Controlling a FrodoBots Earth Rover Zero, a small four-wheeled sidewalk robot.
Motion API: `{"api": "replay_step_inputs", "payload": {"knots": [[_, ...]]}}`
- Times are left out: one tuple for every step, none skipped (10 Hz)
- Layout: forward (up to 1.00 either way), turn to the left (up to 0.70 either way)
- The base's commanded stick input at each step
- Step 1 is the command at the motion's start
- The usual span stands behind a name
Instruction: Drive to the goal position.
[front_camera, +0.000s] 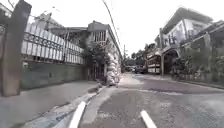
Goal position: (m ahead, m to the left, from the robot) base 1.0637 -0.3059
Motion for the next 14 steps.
{"api": "replay_step_inputs", "payload": {"knots": [[0.7,0.0],[0.7,0.0],[0.7,0.0],[0.7,0.0],[0.7,-0.01],[0.7,-0.08],[0.7,-0.15],[0.7,-0.22],[0.7,-0.29],[0.7,-0.35],[0.7,-0.35],[0.7,-0.35],[0.7,-0.32],[0.7,-0.06]]}}
